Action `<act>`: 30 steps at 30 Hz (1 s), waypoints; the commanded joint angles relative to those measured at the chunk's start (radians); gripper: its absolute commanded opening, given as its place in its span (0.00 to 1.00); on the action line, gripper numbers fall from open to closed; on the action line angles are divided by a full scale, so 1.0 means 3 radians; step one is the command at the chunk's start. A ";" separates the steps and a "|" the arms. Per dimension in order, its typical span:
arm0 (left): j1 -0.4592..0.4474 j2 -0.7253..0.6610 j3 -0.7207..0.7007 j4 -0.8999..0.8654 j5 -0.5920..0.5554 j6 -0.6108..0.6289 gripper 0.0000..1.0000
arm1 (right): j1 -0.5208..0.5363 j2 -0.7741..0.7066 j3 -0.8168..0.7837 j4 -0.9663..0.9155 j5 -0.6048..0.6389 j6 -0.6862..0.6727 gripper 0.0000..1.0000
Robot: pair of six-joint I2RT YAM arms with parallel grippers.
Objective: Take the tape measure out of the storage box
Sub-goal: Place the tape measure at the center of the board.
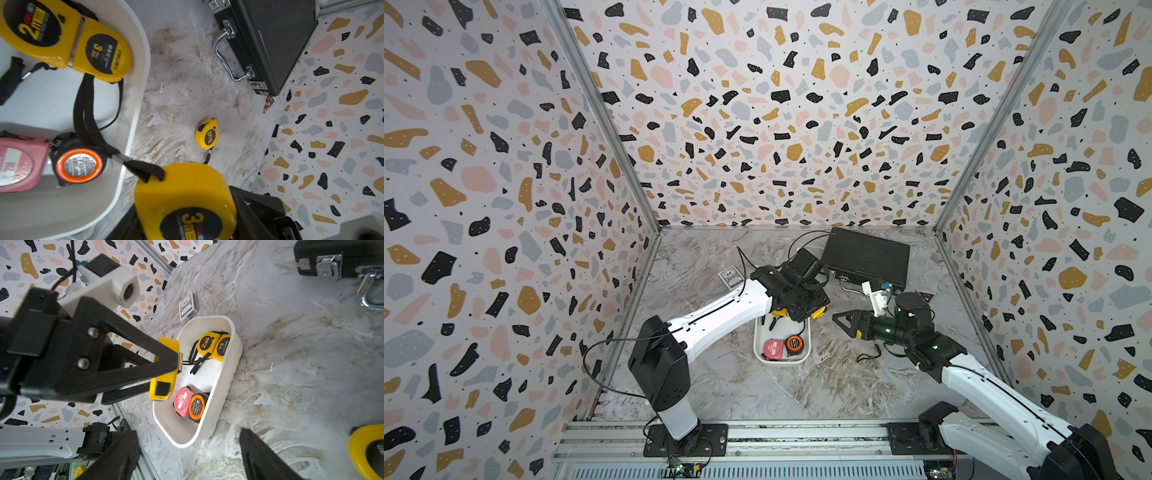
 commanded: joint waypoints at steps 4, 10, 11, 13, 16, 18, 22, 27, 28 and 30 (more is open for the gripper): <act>-0.0049 0.0023 0.0145 0.0293 0.0194 -0.0221 0.00 | 0.0071 -0.0060 -0.0033 0.0374 0.0159 0.0087 0.81; -0.0086 0.0011 0.0117 0.0503 0.0390 -0.0380 0.00 | 0.0110 0.0088 -0.0053 0.0626 0.0186 0.0156 0.76; -0.0093 0.0009 0.0108 0.0536 0.0410 -0.0397 0.00 | 0.0113 0.0103 -0.0058 0.0663 0.0194 0.0166 0.74; -0.0100 0.0002 0.0089 0.0586 0.0466 -0.0432 0.00 | 0.0123 0.0136 -0.0076 0.0747 0.0220 0.0195 0.68; -0.0110 -0.0020 0.0034 0.0664 0.0529 -0.0486 0.00 | 0.0135 0.0153 -0.0095 0.0810 0.0274 0.0212 0.57; -0.0110 -0.0034 -0.0008 0.0714 0.0574 -0.0519 0.00 | 0.0134 0.0151 -0.0092 0.0835 0.0295 0.0222 0.52; -0.0120 -0.0044 -0.0087 0.0823 0.0652 -0.0582 0.00 | 0.0140 0.0142 -0.0100 0.0827 0.0346 0.0220 0.38; -0.0134 -0.0039 -0.0099 0.0853 0.0653 -0.0585 0.00 | 0.0141 0.0089 -0.0115 0.0748 0.0390 0.0236 0.19; -0.0132 -0.0030 -0.0096 0.0860 0.0653 -0.0575 0.00 | 0.0140 0.0073 -0.0114 0.0715 0.0405 0.0228 0.15; -0.0130 -0.0009 -0.0096 0.0875 0.0655 -0.0548 0.06 | 0.0138 0.0042 -0.0108 0.0633 0.0431 0.0212 0.11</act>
